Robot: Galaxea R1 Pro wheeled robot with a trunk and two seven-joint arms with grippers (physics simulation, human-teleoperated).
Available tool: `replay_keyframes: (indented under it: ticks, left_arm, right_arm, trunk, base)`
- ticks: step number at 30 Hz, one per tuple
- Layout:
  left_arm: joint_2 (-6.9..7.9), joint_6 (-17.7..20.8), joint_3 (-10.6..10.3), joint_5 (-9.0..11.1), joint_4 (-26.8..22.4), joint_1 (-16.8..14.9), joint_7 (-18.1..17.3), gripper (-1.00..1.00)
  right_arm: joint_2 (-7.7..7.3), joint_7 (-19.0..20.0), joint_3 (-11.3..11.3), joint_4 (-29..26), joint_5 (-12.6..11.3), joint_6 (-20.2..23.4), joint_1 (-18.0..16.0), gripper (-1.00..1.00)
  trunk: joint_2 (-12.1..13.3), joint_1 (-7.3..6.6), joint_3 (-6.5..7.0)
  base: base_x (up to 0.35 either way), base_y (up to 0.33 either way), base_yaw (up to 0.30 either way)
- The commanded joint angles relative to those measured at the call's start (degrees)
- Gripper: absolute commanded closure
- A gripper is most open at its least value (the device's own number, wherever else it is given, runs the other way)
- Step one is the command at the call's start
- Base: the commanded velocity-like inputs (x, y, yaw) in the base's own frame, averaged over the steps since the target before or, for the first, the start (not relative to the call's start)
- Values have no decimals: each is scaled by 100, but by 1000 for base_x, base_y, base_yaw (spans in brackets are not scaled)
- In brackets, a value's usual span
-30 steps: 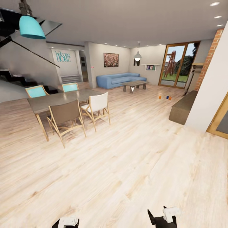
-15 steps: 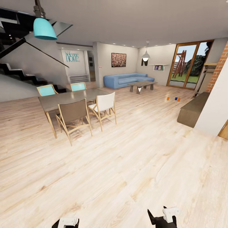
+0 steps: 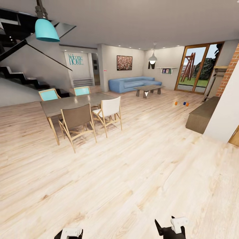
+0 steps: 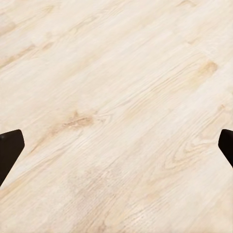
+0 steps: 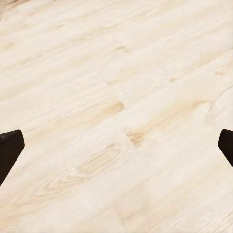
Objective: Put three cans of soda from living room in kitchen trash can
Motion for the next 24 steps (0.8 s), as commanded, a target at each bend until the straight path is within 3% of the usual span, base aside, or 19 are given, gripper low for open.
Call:
replay_keyframes:
  ticks: [1, 12, 24]
  left_arm:
    - [0, 0, 0, 0, 0, 0, 0, -100]
    - [-3, 1, 0, -7, 0, 0, 0, -100]
    - [-9, 1, 0, -8, 0, -8, 4, -100]
  right_arm:
    - [0, 0, 0, 0, 0, 0, 0, -100]
    - [5, 0, 5, 1, 0, 0, 0, -100]
    - [8, 0, 6, 93, 0, 0, 0, -100]
  trunk:
    - [0, 0, 0]
    - [0, 0, 0]
    - [0, 0, 0]
  base:
    - [0, 0, 0]
    - [18, -8, 0]
    - [162, -111, 0]
